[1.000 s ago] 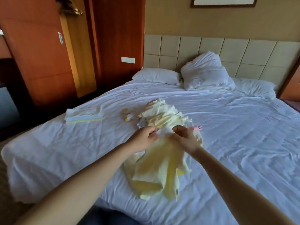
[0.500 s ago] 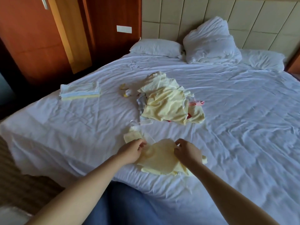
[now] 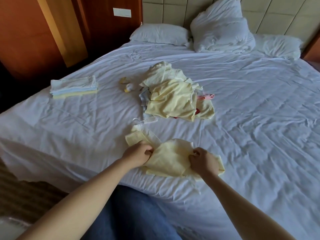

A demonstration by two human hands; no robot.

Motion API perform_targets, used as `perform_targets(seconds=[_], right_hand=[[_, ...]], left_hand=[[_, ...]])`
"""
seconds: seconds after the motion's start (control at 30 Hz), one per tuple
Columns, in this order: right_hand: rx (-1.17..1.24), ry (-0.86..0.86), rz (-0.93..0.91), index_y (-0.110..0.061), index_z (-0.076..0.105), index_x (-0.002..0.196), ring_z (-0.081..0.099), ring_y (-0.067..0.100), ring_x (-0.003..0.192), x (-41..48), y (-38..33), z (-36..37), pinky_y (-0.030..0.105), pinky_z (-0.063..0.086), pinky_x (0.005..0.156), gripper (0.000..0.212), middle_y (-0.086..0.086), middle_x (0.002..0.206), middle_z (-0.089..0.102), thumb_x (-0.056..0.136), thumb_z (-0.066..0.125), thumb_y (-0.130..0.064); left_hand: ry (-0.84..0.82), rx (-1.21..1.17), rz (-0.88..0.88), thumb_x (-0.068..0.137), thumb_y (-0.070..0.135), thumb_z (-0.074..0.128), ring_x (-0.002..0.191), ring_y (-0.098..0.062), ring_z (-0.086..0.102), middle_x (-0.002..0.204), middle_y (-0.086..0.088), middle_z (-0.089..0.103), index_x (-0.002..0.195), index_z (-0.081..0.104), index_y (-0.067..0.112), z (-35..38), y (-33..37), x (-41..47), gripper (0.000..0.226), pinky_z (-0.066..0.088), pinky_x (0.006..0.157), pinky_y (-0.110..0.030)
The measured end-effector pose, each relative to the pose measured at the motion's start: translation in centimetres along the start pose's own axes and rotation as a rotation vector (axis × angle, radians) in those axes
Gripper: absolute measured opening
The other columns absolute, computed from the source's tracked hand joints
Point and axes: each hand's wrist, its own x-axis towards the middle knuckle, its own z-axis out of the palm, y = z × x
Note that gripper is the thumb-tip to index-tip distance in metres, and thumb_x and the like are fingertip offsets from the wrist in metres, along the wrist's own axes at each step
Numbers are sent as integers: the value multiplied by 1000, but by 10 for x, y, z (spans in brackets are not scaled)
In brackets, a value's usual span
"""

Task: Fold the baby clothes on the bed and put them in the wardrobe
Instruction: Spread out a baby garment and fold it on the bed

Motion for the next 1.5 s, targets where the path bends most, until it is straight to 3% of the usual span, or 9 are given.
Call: perform_targets(seconds=[0.17, 0.37, 0.63, 0.8, 0.97, 1.1, 1.23, 1.33, 1.5], right_hand=[[202, -54, 1, -25, 70, 89, 61, 15, 75, 9, 1, -15, 28, 43, 60, 14, -8, 77, 65, 89, 61, -36], [379, 2, -91, -10, 65, 69, 57, 20, 58, 40, -18, -51, 33, 44, 55, 27, 6, 61, 62, 88, 63, -29], [135, -66, -288, -12, 53, 62, 46, 14, 55, 70, -23, -106, 33, 35, 57, 34, -2, 55, 49, 93, 57, -26], [-87, -117, -317, -7, 64, 74, 55, 19, 67, 68, -26, -131, 32, 39, 59, 33, 4, 66, 58, 92, 57, -33], [-210, -60, -310, -31, 55, 66, 53, 15, 77, 70, -34, -146, 29, 39, 62, 25, -12, 69, 51, 89, 63, -38], [182, -130, -232, -20, 63, 74, 63, 23, 57, 70, -41, -153, 28, 50, 49, 17, -1, 68, 56, 91, 62, -21], [429, -191, -171, -9, 64, 88, 61, 18, 63, 63, -50, -151, 33, 60, 57, 11, 3, 75, 50, 95, 57, -14], [324, -163, -228, -13, 64, 81, 57, 20, 53, 60, -51, -148, 30, 51, 50, 16, 3, 70, 55, 95, 55, -16], [282, -130, -256, -12, 65, 79, 46, 15, 46, 55, -49, -145, 25, 38, 52, 18, 6, 61, 54, 94, 56, -18]], left_hand=[[106, -206, -48, 98, 23, 48, 93, -18, 60, 96, 6, 64, 87, 55, 25, -8, 10, 10, 13, 47, 82, -33], [326, -438, -140, 99, 30, 44, 93, -23, 54, 96, -2, 57, 90, 48, 18, -58, 28, 27, 16, 36, 75, -34], [158, -280, -113, 70, 65, 62, 79, -9, 61, 83, 7, 63, 84, 59, 24, -104, 30, 35, 43, 43, 66, -30], [80, -63, -123, 85, 44, 67, 59, -17, 47, 61, 0, 47, 60, 49, 16, -122, 43, 39, 41, 28, 56, -30], [179, -151, -73, 83, 37, 64, 67, -19, 53, 71, 2, 54, 77, 57, 14, -132, 47, 43, 25, 35, 61, -30], [122, -242, -20, 89, 25, 59, 68, -20, 42, 75, -5, 43, 82, 52, 12, -145, 57, 39, 17, 30, 57, -30], [-73, -256, -49, 90, 16, 50, 57, -17, 24, 69, -4, 26, 77, 36, 16, -157, 59, 30, 19, 22, 48, -27], [-203, -215, -107, 88, 10, 45, 56, -15, 18, 72, -2, 24, 78, 35, 17, -154, 53, 27, 15, 22, 49, -28], [-189, -286, -179, 95, 10, 48, 69, -14, 41, 88, 5, 49, 116, 56, 14, -142, 58, 21, 23, 34, 57, -25]])
